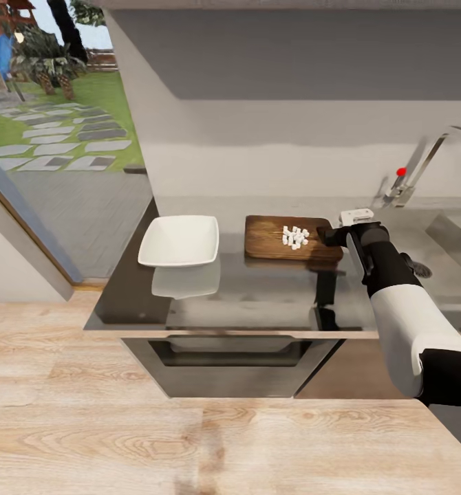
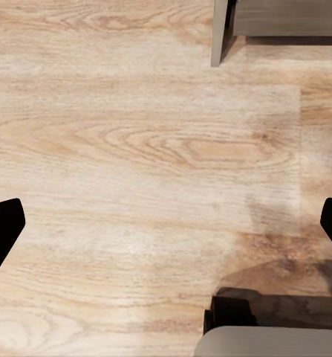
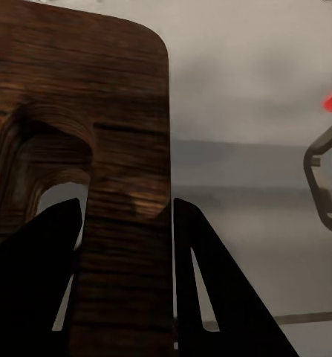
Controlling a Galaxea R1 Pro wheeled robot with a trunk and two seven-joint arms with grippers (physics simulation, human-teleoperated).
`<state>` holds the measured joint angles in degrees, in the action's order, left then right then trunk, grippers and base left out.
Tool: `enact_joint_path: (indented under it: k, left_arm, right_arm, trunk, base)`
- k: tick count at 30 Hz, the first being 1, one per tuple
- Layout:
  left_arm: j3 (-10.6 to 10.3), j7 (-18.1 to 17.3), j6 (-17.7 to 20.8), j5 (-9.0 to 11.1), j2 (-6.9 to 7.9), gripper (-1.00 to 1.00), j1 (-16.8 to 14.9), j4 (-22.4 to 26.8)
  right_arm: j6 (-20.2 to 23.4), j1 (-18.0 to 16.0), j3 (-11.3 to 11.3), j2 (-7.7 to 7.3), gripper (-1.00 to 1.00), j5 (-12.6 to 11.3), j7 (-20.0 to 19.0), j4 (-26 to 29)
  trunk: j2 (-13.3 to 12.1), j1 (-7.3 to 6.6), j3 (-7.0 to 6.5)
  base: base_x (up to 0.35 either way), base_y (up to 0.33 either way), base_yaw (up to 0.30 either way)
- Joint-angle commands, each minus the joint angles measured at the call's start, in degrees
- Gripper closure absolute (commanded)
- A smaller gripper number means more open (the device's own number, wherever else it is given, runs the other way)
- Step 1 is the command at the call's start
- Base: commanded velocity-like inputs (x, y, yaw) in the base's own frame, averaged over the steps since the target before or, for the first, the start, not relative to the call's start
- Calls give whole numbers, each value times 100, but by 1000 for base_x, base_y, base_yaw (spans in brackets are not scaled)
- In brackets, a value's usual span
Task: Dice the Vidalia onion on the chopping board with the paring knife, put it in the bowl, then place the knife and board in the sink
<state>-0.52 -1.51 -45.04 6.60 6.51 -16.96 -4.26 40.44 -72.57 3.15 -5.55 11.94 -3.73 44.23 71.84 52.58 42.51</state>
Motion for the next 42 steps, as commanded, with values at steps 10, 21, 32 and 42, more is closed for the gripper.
enact_joint_path:
  k: [10, 21, 32, 42]
  left_arm:
    - [-10, -16, -31, 34, -1, -100, -10, -22]
    - [-10, -16, -31, 34, -1, -100, -10, -22]
    - [-10, -18, -31, 34, -17, -100, -10, -22]
    - [-10, -25, -31, 33, -18, -100, -10, -22]
  right_arm:
    - [25, -2, 10, 1, 100, 54, -40, 6]
    - [51, -2, 3, 1, 100, 54, -8, -40]
    - [95, -2, -16, -9, 100, 90, 147, -225]
    - [87, -2, -18, 1, 100, 98, 171, -236]
  trunk:
    - [-400, -220, -176]
    - [-841, -462, -373]
    - [-1282, -703, -571]
    - [-1683, -923, -750]
  base:
    - [0, 0, 0]
    - [0, 0, 0]
    - [0, 0, 0]
    - [0, 0, 0]
